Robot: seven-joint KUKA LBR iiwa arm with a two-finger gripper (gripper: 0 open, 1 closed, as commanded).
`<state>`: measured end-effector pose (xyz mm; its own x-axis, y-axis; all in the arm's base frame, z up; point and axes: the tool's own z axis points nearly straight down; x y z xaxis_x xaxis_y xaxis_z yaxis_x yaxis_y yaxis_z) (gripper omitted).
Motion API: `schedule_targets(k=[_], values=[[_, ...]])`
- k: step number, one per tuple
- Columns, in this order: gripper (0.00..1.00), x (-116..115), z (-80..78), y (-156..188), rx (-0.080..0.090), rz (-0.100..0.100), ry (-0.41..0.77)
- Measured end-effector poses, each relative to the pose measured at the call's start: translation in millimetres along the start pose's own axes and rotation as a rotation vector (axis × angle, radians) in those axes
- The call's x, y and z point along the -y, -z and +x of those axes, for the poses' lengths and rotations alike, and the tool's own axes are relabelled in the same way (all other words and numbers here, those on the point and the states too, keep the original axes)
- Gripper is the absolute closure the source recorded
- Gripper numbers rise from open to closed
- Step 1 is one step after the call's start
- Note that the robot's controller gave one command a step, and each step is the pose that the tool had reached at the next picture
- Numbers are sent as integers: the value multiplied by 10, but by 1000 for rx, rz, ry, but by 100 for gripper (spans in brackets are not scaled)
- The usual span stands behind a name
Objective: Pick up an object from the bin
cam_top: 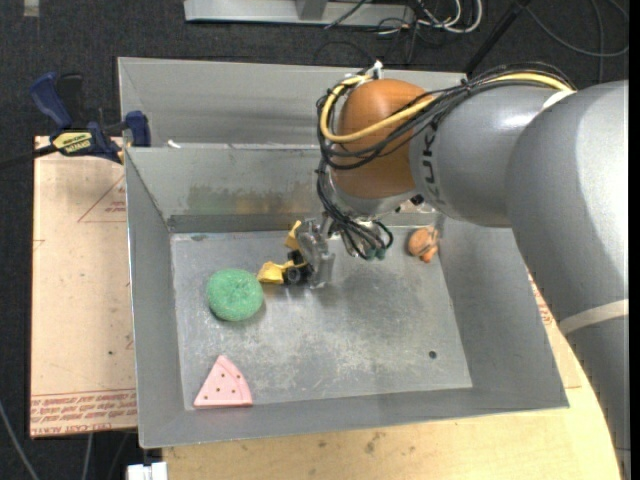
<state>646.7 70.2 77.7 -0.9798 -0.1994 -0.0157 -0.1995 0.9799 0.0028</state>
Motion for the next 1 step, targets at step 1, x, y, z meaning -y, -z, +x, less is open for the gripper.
schedule_targets(k=[1], values=[[0, 6, 44, -50, -11, 1, 0]])
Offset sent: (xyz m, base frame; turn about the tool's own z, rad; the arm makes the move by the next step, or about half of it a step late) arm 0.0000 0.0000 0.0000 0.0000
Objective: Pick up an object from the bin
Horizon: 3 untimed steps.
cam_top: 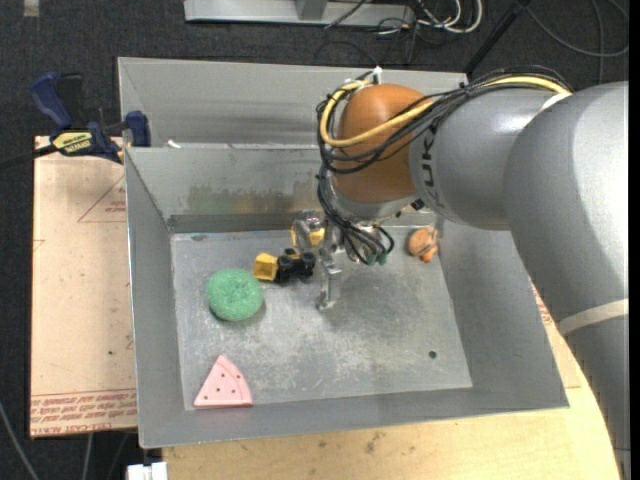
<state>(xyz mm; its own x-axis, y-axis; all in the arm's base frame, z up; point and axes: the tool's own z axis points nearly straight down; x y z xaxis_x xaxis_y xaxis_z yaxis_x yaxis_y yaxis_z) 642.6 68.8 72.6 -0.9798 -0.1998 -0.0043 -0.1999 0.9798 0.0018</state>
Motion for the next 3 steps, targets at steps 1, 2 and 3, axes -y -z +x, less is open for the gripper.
schedule_targets(k=[1, 2, 3], values=[[0, 0, 3, -4, -1, 0, 0], [100, -219, -151, -2, 3, -1, 31], [100, -218, -151, -2, 3, -1, 30]])
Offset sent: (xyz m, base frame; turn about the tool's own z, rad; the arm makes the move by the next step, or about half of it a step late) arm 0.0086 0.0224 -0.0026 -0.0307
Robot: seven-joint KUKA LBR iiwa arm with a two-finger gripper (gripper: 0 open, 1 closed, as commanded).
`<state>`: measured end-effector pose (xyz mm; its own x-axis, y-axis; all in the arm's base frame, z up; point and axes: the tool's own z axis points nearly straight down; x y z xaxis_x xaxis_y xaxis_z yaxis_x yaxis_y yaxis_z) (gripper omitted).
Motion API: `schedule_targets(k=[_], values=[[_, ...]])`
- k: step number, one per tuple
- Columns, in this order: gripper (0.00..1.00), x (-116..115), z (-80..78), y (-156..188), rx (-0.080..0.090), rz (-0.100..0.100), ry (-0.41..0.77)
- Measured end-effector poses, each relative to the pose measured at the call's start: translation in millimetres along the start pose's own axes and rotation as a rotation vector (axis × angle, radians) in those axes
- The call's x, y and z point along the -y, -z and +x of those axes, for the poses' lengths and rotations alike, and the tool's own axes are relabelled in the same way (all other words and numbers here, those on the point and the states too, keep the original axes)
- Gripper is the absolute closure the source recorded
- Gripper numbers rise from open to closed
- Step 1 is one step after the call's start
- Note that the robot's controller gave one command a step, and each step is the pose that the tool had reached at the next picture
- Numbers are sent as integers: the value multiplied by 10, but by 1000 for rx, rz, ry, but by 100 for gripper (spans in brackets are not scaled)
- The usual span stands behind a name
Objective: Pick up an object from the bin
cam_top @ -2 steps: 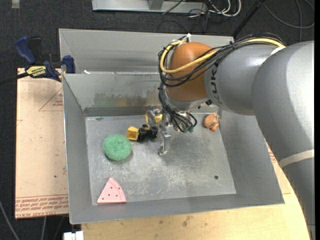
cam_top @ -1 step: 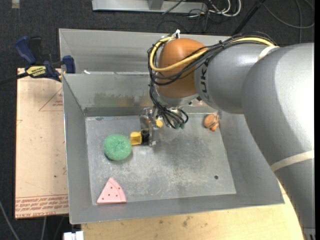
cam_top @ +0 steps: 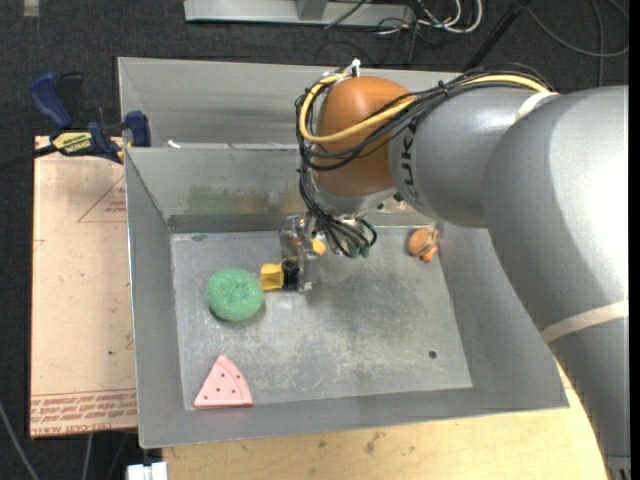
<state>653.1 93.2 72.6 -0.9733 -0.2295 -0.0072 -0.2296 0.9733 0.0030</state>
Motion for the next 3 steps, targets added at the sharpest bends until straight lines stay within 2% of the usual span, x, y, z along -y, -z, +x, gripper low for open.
schedule_targets(k=[1, 2, 3], values=[[100, -191, 23, 329, -6, 2, 17], [100, -247, 77, 521, 0, 1, 34], [100, -271, 124, 2201, 3, 3, 50]])
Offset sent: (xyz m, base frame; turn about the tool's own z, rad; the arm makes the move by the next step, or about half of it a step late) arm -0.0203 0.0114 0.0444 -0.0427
